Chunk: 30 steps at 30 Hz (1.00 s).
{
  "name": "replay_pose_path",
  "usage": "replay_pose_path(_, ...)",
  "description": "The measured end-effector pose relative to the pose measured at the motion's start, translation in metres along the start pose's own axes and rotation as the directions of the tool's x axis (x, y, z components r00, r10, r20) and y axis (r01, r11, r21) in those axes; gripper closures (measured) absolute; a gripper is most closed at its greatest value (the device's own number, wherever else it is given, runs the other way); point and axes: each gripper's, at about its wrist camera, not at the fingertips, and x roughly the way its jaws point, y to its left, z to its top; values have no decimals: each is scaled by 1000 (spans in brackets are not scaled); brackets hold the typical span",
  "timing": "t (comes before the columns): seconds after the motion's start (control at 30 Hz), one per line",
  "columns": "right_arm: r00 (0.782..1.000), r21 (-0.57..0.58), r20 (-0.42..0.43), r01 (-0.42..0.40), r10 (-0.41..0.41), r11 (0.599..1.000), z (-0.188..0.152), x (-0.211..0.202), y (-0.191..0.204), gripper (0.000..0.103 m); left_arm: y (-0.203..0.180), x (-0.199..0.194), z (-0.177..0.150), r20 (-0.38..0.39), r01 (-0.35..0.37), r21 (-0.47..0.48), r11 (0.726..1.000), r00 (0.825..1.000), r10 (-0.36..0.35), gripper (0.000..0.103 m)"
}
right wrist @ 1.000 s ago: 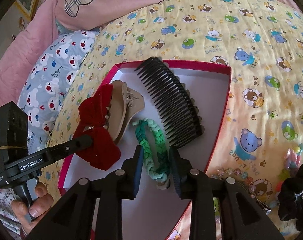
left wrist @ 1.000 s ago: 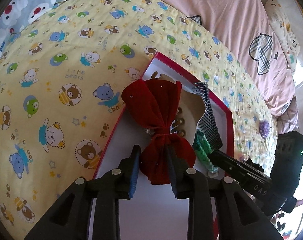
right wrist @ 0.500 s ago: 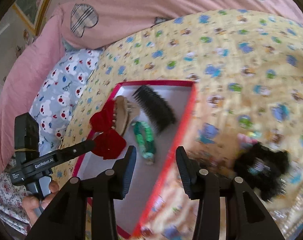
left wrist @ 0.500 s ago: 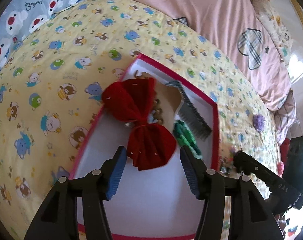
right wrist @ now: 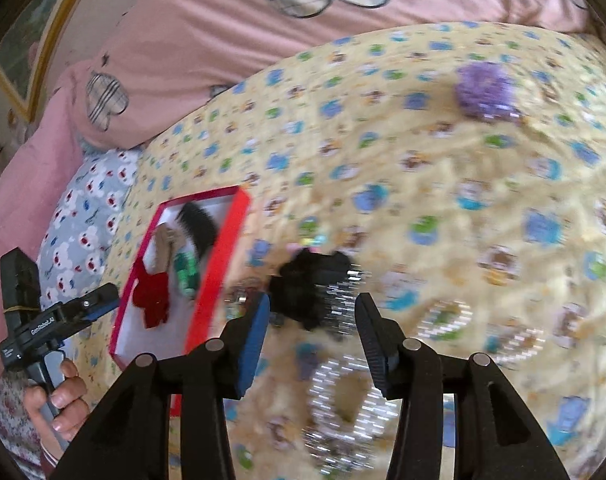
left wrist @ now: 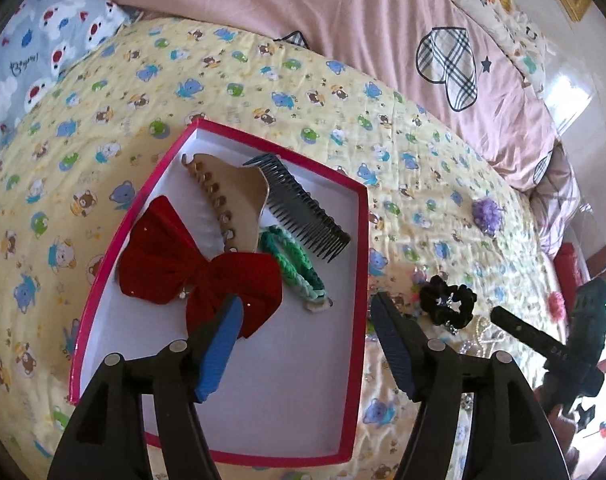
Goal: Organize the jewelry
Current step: 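Grasp the black scrunchie with the left tool while the right tool grasps the purple flower clip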
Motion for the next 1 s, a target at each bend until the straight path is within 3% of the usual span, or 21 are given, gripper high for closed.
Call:
replay_pose_path(0.5, 999, 73, 42, 31, -34, 997, -1, -28, -44, 55, -23, -16, -2, -3, 1, 28, 1000, 1000, -1, 31)
replay_pose_path(1.0, 994, 122, 53, 87, -94, 989, 24, -28, -93, 55, -130, 61, -2, -143, 117, 197, 973, 986, -89, 29)
